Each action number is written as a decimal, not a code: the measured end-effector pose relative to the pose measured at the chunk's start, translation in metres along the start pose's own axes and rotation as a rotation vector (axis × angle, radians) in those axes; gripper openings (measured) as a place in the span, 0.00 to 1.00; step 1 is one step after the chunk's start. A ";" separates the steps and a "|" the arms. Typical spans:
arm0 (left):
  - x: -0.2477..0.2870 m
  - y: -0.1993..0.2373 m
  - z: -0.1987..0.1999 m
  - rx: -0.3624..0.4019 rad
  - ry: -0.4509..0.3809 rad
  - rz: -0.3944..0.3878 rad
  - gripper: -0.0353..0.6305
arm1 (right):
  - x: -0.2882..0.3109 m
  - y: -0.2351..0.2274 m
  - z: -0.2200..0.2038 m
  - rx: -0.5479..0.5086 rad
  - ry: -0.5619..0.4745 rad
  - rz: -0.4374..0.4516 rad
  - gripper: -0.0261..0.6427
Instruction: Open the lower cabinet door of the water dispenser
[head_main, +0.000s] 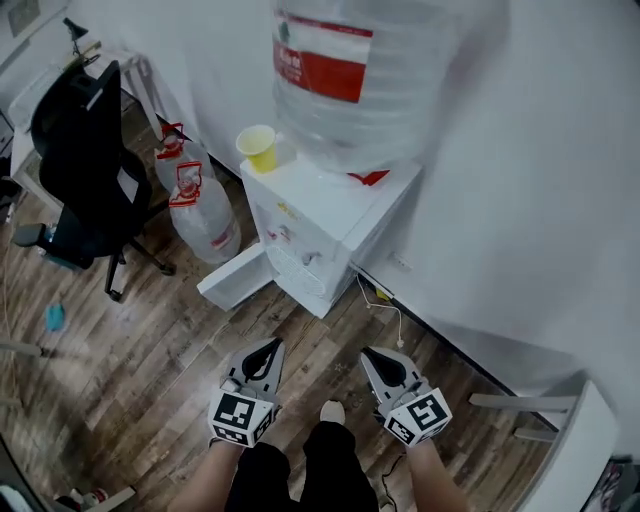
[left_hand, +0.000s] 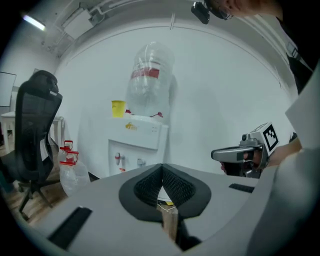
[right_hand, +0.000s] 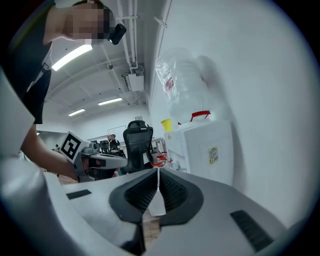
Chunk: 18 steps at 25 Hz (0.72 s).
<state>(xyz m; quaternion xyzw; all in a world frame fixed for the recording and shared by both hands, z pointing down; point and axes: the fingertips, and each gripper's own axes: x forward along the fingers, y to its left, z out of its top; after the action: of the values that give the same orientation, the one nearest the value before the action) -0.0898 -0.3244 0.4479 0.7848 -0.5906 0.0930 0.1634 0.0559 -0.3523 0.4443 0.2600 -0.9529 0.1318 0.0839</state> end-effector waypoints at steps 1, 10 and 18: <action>-0.009 -0.007 0.012 -0.003 0.002 -0.001 0.07 | -0.009 0.006 0.012 0.005 0.003 -0.004 0.08; -0.087 -0.046 0.104 0.010 0.030 -0.017 0.07 | -0.064 0.059 0.117 0.015 0.004 -0.024 0.08; -0.153 -0.052 0.169 0.058 -0.032 -0.041 0.07 | -0.095 0.102 0.182 0.015 -0.047 -0.081 0.07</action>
<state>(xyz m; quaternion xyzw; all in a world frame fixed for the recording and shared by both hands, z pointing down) -0.0920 -0.2359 0.2314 0.8025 -0.5739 0.0941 0.1329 0.0674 -0.2758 0.2286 0.3019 -0.9423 0.1295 0.0650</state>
